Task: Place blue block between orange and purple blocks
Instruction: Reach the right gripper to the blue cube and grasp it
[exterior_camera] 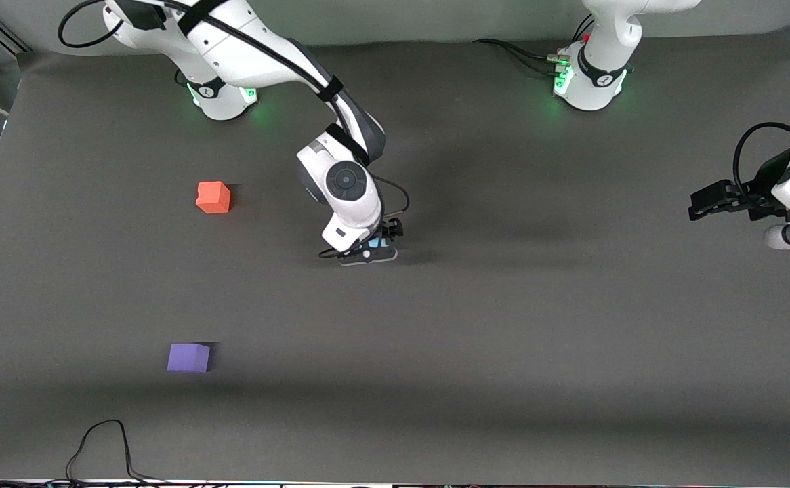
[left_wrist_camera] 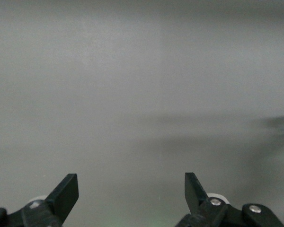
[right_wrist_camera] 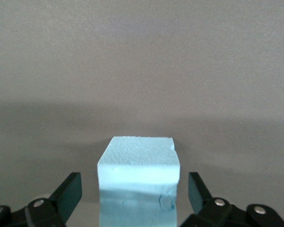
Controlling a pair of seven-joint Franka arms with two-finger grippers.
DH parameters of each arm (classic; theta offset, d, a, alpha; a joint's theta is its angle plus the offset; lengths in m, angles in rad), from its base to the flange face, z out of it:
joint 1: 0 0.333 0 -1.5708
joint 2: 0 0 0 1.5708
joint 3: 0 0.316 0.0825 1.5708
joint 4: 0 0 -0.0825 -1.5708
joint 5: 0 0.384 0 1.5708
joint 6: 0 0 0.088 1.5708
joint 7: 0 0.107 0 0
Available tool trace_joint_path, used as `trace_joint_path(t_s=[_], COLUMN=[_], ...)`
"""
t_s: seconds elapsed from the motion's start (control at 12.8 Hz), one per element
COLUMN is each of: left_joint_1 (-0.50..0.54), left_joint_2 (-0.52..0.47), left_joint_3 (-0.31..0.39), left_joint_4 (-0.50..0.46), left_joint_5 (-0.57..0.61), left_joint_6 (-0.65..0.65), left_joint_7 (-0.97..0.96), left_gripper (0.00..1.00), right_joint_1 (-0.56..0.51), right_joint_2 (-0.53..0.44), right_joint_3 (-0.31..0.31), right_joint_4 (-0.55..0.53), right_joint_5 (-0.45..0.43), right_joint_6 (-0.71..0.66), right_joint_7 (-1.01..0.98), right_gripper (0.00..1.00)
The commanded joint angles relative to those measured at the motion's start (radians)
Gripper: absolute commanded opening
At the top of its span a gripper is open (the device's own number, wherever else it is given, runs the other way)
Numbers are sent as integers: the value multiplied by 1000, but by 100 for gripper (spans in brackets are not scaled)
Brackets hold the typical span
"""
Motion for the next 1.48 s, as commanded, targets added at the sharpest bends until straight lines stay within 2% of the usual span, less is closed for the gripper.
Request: trace_joint_path(t_s=[0.0, 0.08, 0.16, 0.23, 0.31, 0.39, 0.47, 0.7, 0.86, 1.09, 1.4], left_joint_1=[-1, 1, 1, 1, -1, -3, -4, 1, 1, -1, -1], left_joint_2=[-13, -13, -12, -12, -12, -12, -12, -5, -5, -5, -5], left_joint_3=[-1, -1, -1, -1, -1, -1, -1, 1, 1, -1, -1], left_joint_4=[-11, -11, -11, -11, -9, -9, -9, -9, -9, -8, -6], left_joint_5=[13, 13, 13, 13, 13, 13, 13, 13, 13, 13, 13], left_joint_6=[-6, -3, -1, 0, 2, 3, 3, 9, 10, 10, 10], left_joint_7=[14, 14, 14, 14, 14, 14, 14, 14, 14, 14, 14], left_gripper=[100, 100, 100, 100, 100, 100, 100, 100, 100, 100, 100], right_joint_1=[15, 12, 12, 12, 12, 12, 12, -2, -29, -38, -104], right_joint_2=[-2, 1, 1, 3, 3, 1, 0, -43, -86, -170, -206], right_joint_3=[-14, -16, -16, -16, -16, -14, -14, -18, -13, -21, -21], right_joint_4=[-22, -22, -22, -22, -22, -20, -20, -16, 33, 157, 373], right_joint_5=[-20, -18, -18, -18, -20, -18, -17, -7, 2, 107, 203], right_joint_6=[45, 47, 47, 47, 49, 49, 47, 17, -125, -353, -630], right_joint_7=[6, 6, 5, 5, 5, 6, 17, 3, -6, -41, -75], right_gripper=[100, 100, 88, 71, 44, 12, 2, 2, 2, 2, 2])
